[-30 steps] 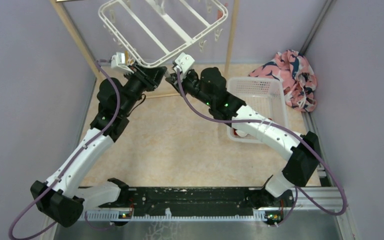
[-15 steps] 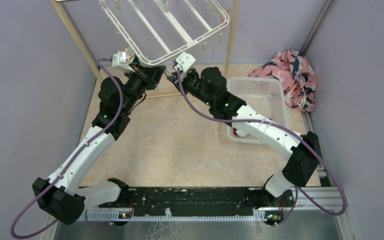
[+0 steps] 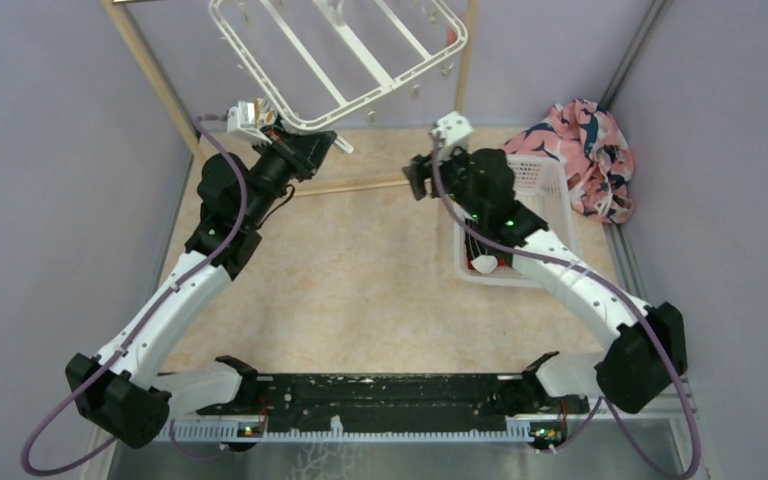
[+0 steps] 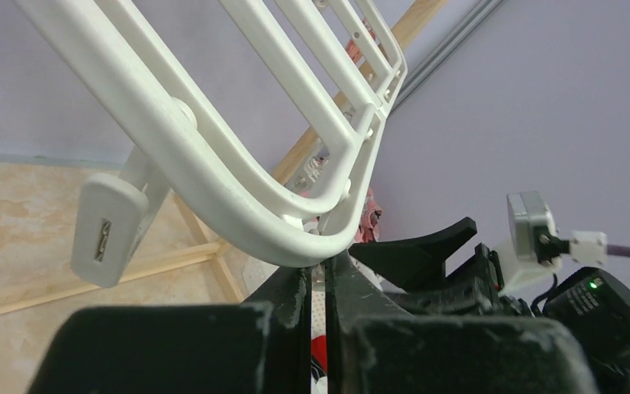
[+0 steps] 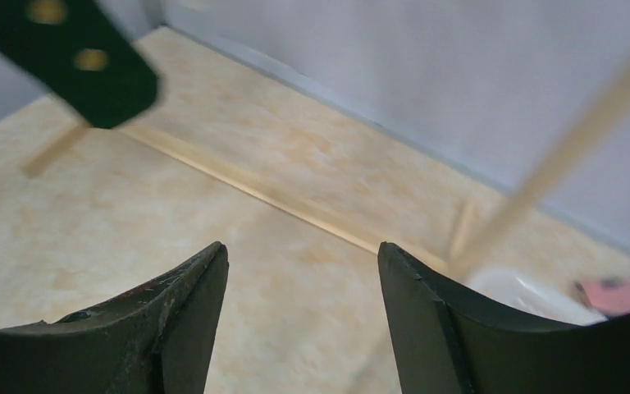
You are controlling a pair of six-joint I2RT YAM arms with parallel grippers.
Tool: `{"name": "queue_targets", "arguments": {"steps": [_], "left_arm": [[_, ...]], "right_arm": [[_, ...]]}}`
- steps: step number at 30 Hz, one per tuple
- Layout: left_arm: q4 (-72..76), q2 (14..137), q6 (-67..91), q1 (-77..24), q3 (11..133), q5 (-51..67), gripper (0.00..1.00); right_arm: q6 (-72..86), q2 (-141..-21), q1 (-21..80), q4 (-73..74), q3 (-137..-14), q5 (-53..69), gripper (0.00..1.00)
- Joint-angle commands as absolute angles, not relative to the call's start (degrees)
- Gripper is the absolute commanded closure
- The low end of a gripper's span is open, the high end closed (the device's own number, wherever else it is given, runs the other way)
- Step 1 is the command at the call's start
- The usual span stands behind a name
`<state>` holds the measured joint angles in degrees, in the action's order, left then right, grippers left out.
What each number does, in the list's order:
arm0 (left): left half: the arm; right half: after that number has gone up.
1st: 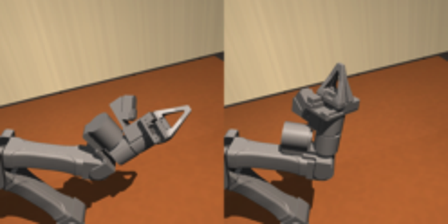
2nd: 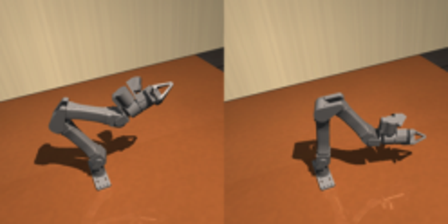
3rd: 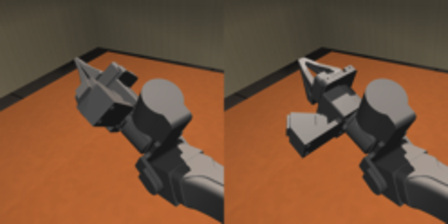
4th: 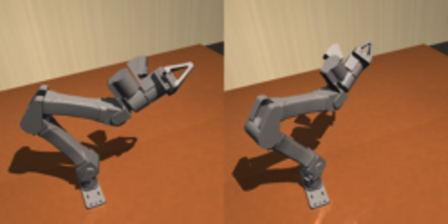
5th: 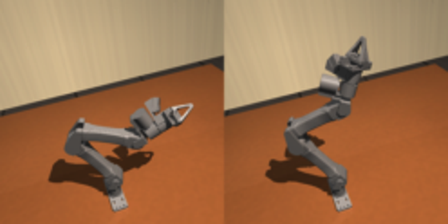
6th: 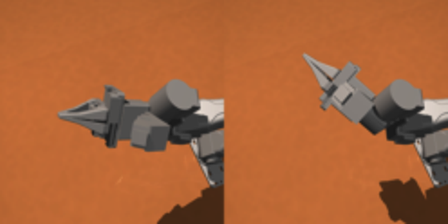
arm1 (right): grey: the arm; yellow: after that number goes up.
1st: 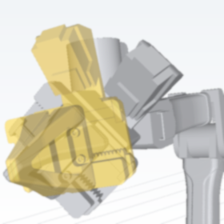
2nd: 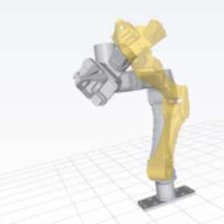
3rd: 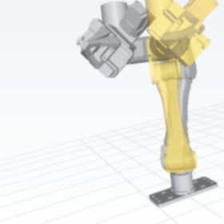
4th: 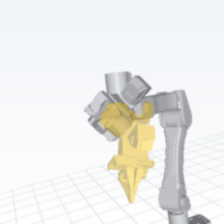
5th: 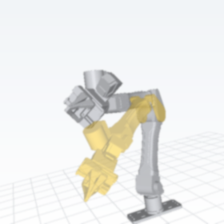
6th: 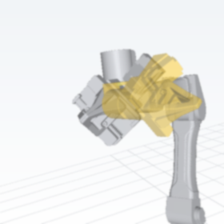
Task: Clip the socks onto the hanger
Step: Open the clamp at the hanger, then pick up the sock from the bin.
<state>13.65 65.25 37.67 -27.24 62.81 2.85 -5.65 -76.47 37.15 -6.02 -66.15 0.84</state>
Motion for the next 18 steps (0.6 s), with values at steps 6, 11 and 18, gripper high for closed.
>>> {"name": "queue_targets", "arguments": {"steps": [6,11,18], "left_arm": [[17.7,66.3,37.4,-27.3,59.0,4.9,1.0],[18.5,66.9,36.4,-27.3,57.9,5.6,1.0],[17.9,66.2,34.6,-27.4,58.1,5.0,1.0]], "right_arm": [[18.3,-67.7,14.9,-0.9,-53.1,-10.8,0.33],[18.6,-73.3,13.7,2.0,-54.3,-14.1,0.2],[21.5,-87.3,13.6,2.0,-57.2,-9.5,0.19]]}}
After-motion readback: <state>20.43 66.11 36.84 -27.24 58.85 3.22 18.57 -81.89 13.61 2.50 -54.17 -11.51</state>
